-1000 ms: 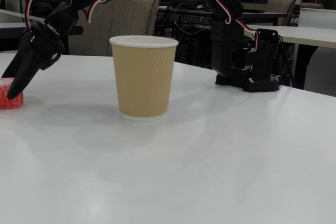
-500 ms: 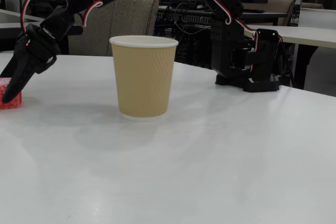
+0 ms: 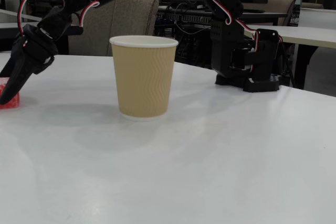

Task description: Grasp a red cube and put it in the cup.

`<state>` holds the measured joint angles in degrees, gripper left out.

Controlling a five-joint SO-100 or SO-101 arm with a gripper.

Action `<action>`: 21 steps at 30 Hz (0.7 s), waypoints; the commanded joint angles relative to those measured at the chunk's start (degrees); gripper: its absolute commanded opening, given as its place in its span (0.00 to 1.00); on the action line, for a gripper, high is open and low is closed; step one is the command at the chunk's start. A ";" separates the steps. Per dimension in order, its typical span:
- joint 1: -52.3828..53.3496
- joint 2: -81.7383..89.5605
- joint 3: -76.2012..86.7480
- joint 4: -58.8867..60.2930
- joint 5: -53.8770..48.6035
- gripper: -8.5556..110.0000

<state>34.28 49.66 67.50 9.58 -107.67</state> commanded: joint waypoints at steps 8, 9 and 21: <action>0.53 2.02 -5.10 0.18 1.05 0.20; 0.62 2.02 -5.10 0.18 1.05 0.20; 0.53 2.02 -4.83 0.53 1.05 0.29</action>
<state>34.28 49.66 67.50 9.58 -107.40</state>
